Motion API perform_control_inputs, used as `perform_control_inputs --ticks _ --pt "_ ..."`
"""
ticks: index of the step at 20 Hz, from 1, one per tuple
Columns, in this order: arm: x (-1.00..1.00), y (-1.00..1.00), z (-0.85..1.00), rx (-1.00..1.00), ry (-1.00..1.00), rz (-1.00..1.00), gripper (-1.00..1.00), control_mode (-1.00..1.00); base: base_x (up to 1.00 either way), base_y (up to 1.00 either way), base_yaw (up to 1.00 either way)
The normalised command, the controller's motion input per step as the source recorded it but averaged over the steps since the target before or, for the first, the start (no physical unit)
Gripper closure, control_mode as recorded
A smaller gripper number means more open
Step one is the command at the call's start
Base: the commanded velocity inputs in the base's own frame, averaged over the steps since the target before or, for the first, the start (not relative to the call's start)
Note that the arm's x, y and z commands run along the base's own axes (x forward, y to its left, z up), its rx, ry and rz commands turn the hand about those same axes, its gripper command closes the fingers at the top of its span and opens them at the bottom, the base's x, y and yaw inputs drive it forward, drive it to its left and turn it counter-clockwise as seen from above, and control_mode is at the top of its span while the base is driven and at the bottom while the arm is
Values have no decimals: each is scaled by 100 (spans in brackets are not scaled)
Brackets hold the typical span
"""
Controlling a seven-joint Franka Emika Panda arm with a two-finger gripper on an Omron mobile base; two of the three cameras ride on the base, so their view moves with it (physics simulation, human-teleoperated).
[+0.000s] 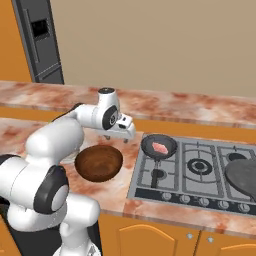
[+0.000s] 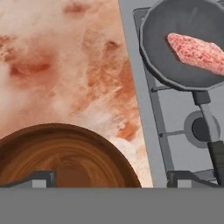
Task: Place one of the steaks on the plate and the other in the bowl. Then place the bowl in the fridge.
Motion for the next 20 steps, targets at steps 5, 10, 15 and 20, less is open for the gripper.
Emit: perform_control_inputs --ticks 5,10,15,20 --pt "78 -100 4 1 1 19 -100 -100 0 0 0" --pt "23 -91 5 -2 2 23 -100 -100 0 0 0" --pt "33 -36 0 -4 21 11 -100 -100 0 0 0" --pt "25 -4 -2 0 4 6 -100 -100 0 0 0"
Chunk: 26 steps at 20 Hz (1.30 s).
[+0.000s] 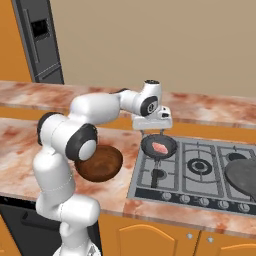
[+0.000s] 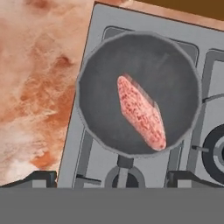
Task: Place one of the steaks on the plate and the other in the bowl. Then place the bowl in the fridge.
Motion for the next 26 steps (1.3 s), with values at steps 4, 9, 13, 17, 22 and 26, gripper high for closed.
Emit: perform_control_inputs --ticks 4,9,13,17,22,26 --pt "49 -10 -5 0 0 13 -100 -100 0 0 0" --pt "44 -11 -24 0 0 13 -100 -100 0 0 0" --pt "43 -8 -44 0 0 17 -100 -100 0 0 0" --pt "28 0 -22 1 0 19 -100 -100 0 0 0" --pt "12 0 -18 0 1 16 -100 -100 0 0 0" --pt "-16 1 -30 -1 8 8 -100 -100 0 0 0"
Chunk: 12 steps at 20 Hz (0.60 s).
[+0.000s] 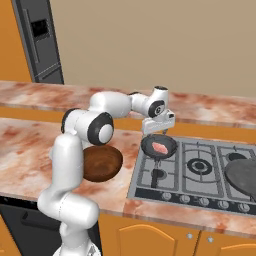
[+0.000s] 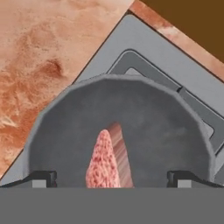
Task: Place one of the steaks on the plate and the other in the bowl. Then place the bowl in the fridge.
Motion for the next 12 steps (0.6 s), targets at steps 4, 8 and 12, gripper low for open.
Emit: perform_control_inputs --ticks 4,8,12 --pt "-27 13 -36 0 5 7 -100 -100 0 0 0" --pt "-32 21 -30 -2 4 9 -100 -100 0 0 0" --pt "5 4 -31 0 -4 1 -100 -100 0 0 0"
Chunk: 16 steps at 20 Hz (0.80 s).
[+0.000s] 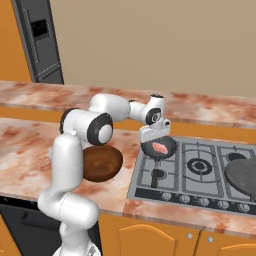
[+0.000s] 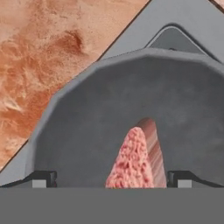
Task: Place one of the steaks on the plate and the other in the bowl. Then place the bowl in the fridge.
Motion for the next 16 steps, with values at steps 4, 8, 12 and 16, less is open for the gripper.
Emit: perform_control_inputs --ticks 4,8,12,16 --pt "27 -6 -28 0 -5 0 -100 -100 0 0 0" --pt "32 -13 -8 0 0 0 -100 -100 0 0 0" --pt "34 -24 0 0 0 6 -100 -100 0 0 0" --pt "4 -22 -4 0 0 6 -100 -100 0 0 0"
